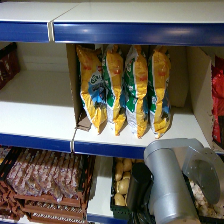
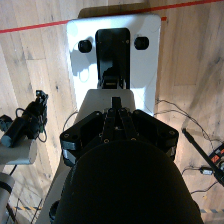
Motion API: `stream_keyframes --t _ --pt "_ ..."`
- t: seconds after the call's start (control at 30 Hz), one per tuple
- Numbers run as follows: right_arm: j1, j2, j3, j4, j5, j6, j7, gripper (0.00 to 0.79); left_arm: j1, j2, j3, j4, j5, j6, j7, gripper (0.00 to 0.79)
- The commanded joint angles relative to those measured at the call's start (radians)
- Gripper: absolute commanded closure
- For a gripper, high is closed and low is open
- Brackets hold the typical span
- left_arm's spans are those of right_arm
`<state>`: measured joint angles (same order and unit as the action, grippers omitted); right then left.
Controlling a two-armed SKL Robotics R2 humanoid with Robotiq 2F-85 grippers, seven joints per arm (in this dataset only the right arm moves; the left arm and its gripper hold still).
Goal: Pick up yellow crisps
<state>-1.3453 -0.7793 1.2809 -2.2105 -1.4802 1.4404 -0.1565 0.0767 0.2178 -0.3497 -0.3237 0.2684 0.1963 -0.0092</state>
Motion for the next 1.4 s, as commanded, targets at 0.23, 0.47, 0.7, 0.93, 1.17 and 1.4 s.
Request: stream_keyframes --t 0.23,0.47,0.7,0.93,1.17,1.4 --pt "0.0 -0.014 0.002 0.002 0.016 -0.023 0.008 0.785 0.0 0.0 0.0 0.0 0.0 0.0 0.0 0.785" --pt "-0.029 -0.045 -0.008 0.003 0.025 -0.026 -0.008 0.785 0.0 0.0 0.0 0.0 0.0 0.0 0.0 0.785" --pt "-0.053 -0.059 -0.016 0.003 0.069 -0.027 -0.017 0.784 0.0 0.0 0.0 0.0 0.0 0.0 0.0 0.785" --pt "-0.062 -0.051 -0.021 0.002 0.127 -0.026 -0.024 0.783 0.0 0.0 0.0 0.0 0.0 0.0 0.0 0.785" --pt "-0.074 -0.042 -0.023 0.002 0.185 -0.024 -0.035 0.784 0.0 0.0 0.0 0.0 0.0 0.0 0.0 0.785" --pt "-0.082 -0.032 -0.019 0.002 0.26 -0.019 -0.046 0.785 0.0 0.0 0.0 0.0 0.0 0.0 0.0 0.785"
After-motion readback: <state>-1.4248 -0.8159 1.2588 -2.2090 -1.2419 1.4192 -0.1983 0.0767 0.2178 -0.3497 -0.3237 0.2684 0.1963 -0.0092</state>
